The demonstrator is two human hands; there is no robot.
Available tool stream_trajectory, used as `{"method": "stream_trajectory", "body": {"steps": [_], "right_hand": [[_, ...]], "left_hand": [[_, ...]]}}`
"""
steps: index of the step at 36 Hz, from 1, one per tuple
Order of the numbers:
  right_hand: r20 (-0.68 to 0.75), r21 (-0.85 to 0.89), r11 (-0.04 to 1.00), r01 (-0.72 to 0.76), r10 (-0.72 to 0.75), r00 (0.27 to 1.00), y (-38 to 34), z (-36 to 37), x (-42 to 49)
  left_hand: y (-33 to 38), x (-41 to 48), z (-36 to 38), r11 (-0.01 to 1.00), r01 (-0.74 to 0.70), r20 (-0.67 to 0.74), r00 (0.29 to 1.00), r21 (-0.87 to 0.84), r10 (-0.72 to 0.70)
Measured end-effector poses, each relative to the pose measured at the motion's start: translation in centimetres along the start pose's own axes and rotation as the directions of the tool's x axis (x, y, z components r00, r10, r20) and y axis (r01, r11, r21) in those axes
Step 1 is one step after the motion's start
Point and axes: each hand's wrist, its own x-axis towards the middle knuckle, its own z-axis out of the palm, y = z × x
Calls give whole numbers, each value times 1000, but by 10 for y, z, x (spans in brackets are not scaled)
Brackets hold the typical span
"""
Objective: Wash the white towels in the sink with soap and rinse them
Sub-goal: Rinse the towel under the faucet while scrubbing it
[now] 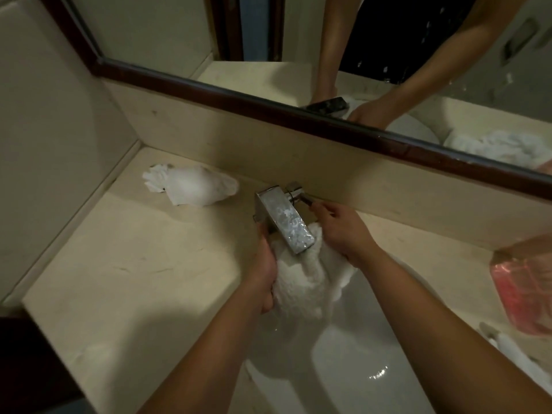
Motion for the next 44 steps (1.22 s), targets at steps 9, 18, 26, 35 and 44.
{"method": "stream_trajectory", "body": {"steps": [9, 18, 26, 35, 44], "right_hand": [[-13, 85, 996, 8, -7, 1000, 9, 3, 4], [404, 492, 778, -392, 195, 894, 73, -18, -43], [431, 716, 492, -495, 247, 868, 118, -5, -87], [330, 820, 408, -401, 237, 914, 93, 24, -85], [173, 770, 606, -200, 103, 979, 112, 27, -64]], "left_hand": [[-7, 0, -1, 997, 4, -33, 999, -76, -7], [-11, -6, -4, 983, 144, -9, 989, -113, -146], [-27, 15, -11, 955, 109, -38, 992, -277, -124], [-48, 17, -22, 938, -267, -47, 958, 222, 284], [-61, 17, -18, 972, -206, 179, 958, -109, 223]]}}
